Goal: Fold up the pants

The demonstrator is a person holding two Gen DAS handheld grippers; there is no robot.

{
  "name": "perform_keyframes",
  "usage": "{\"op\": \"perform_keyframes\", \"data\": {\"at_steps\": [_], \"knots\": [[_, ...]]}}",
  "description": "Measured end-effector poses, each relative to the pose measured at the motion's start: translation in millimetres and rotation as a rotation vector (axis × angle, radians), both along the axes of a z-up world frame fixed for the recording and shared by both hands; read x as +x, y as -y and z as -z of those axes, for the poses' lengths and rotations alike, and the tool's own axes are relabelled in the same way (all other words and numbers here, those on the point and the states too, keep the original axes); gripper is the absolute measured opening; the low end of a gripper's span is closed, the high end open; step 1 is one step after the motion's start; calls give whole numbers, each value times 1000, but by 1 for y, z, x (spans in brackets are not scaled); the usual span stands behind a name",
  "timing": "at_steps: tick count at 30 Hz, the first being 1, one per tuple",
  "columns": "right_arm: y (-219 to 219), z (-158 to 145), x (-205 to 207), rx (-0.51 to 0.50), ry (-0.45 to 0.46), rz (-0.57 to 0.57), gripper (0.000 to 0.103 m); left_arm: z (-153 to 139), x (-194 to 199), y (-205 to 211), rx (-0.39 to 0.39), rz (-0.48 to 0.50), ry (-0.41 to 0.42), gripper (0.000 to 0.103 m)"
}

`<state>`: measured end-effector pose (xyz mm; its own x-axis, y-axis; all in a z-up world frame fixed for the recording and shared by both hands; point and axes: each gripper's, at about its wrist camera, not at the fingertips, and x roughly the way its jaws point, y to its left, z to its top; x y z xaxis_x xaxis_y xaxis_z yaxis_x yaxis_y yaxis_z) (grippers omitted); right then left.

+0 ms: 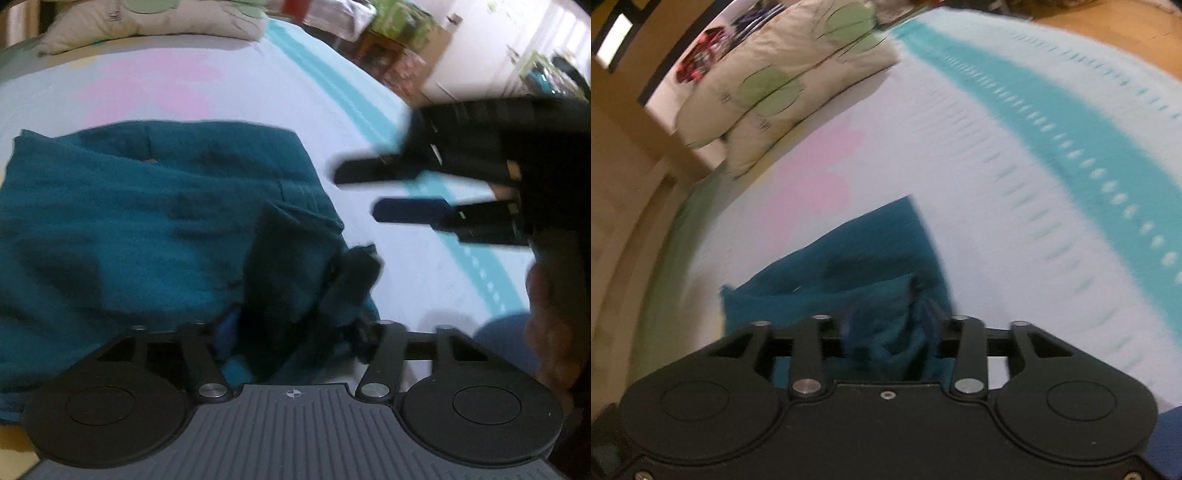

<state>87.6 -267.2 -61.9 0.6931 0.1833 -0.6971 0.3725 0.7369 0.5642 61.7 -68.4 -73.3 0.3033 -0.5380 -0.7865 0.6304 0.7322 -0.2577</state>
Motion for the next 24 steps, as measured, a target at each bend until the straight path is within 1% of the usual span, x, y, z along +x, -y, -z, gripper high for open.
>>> {"op": "perform_keyframes", "data": {"at_steps": [1, 5, 7, 10, 13, 16, 19, 22, 24], "knots": [[-1, 3, 4, 12, -22, -19, 63, 2, -4, 2, 15, 11, 19, 64], [0, 14, 11, 6, -84, -34, 63, 1, -20, 2, 46, 65, 99, 65], [4, 20, 12, 31, -111, -36, 64, -6, -27, -3, 43, 94, 105, 65], [5, 29, 10, 83, -137, -38, 64, -19, -31, -15, 25, 130, 92, 65], [4, 37, 8, 116, -154, -43, 64, -29, -30, -28, 21, 129, 82, 65], [0, 42, 8, 125, -173, -51, 64, -37, -19, -40, 41, 66, 62, 65], [-6, 43, 10, 106, -183, -60, 64, -41, 5, -49, 78, -45, 40, 65], [-14, 42, 16, 81, -188, -82, 64, -38, 27, -62, 111, -160, 26, 65], [-17, 40, 16, 53, -194, -100, 63, -34, 39, -69, 132, -213, 16, 65]]}}
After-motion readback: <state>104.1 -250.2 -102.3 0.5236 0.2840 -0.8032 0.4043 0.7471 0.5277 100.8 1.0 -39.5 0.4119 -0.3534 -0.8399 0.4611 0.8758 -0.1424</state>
